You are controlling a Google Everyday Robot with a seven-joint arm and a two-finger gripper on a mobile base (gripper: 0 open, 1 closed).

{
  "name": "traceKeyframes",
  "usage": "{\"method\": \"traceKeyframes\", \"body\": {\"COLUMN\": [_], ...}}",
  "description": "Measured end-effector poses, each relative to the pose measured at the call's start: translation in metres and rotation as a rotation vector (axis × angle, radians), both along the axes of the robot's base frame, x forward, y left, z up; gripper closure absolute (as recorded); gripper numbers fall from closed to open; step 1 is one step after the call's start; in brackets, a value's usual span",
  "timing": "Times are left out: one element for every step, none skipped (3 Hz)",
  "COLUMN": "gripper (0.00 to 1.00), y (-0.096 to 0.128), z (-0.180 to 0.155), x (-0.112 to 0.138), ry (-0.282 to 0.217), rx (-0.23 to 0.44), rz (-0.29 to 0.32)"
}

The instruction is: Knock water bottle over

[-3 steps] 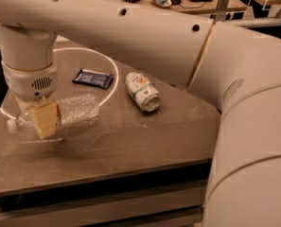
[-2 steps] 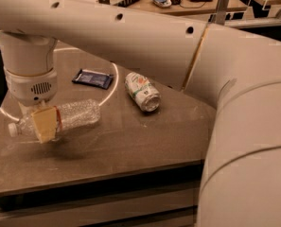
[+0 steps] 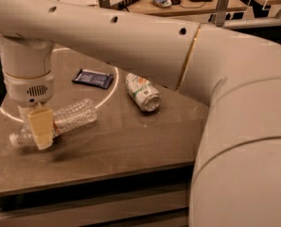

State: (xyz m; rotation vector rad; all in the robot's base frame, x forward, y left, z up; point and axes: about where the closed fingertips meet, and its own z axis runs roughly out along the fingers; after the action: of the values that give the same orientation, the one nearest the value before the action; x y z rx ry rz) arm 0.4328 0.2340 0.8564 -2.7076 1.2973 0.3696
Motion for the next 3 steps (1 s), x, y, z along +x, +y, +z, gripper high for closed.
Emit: {"method": "traceKeyframes", "body": {"gripper": [0.00, 0.00, 0.00], "y": [0.001, -0.003, -0.042], "z": [0.001, 0.012, 0.037], "x": [0.001, 0.007, -0.023], "ry": [-0.001, -0.034, -0.096], "rx": [0.008, 0.087, 0.256], "rz": [-0.011, -0.092, -0.279]}}
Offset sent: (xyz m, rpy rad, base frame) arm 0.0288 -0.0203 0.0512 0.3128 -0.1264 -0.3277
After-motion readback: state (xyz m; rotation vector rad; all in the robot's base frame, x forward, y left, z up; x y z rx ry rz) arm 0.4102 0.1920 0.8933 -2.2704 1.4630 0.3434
